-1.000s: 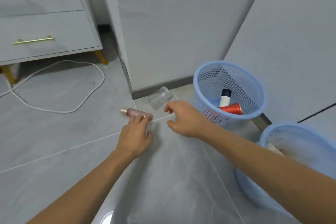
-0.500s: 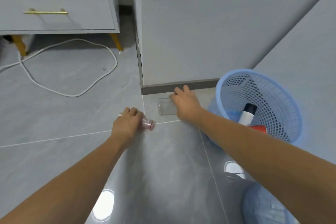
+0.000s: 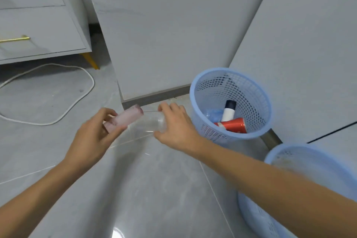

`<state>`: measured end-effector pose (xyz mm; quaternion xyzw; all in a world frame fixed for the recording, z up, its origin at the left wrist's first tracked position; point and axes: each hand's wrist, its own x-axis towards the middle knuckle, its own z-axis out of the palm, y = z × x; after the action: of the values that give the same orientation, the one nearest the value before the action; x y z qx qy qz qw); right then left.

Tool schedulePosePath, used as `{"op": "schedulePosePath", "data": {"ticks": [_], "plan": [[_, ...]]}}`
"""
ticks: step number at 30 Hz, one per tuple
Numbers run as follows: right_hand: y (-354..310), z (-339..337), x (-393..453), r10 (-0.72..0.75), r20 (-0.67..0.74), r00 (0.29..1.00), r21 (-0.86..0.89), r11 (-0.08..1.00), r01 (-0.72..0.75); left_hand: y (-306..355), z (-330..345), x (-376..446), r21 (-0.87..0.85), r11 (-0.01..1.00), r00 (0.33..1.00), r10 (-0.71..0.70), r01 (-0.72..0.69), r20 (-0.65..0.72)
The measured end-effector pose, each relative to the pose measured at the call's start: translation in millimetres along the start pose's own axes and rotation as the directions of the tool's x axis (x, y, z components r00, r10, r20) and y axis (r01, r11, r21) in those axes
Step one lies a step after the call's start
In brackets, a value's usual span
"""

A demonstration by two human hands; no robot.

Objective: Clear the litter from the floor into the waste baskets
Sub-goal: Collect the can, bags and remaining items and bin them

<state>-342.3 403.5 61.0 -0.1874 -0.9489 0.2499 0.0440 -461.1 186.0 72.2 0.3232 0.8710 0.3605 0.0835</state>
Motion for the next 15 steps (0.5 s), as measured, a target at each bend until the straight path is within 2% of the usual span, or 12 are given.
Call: {"op": "schedulePosePath", "data": {"ticks": [3,6,9,15], "plan": [[-7.5,-51.5,-13.0,0.007,-0.184,0.983,0.061,0.998,0.004,43.8,-10.7,23.3,-0.067,0.985,0.985,0.156,-0.161,-0.078],[-10.5,-99.3,-26.9,0.044,-0.302,0.952,0.144,0.990,0.000,90.8,-14.3,48.7,-0.157,0.962,0.972,0.206,-0.223,-0.114],[1.4,-136.8,-37.0,0.051,-0.415,0.908,0.129,0.992,0.003,134.2,-8.0,68.2,-0.241,0.926,0.956,0.269,-0.291,-0.120],[71.6,-174.1,-50.6,0.272,-0.465,0.842,0.086,0.961,-0.263,196.0,40.4,91.5,-0.156,0.908,0.921,0.382,-0.389,-0.074]]}}
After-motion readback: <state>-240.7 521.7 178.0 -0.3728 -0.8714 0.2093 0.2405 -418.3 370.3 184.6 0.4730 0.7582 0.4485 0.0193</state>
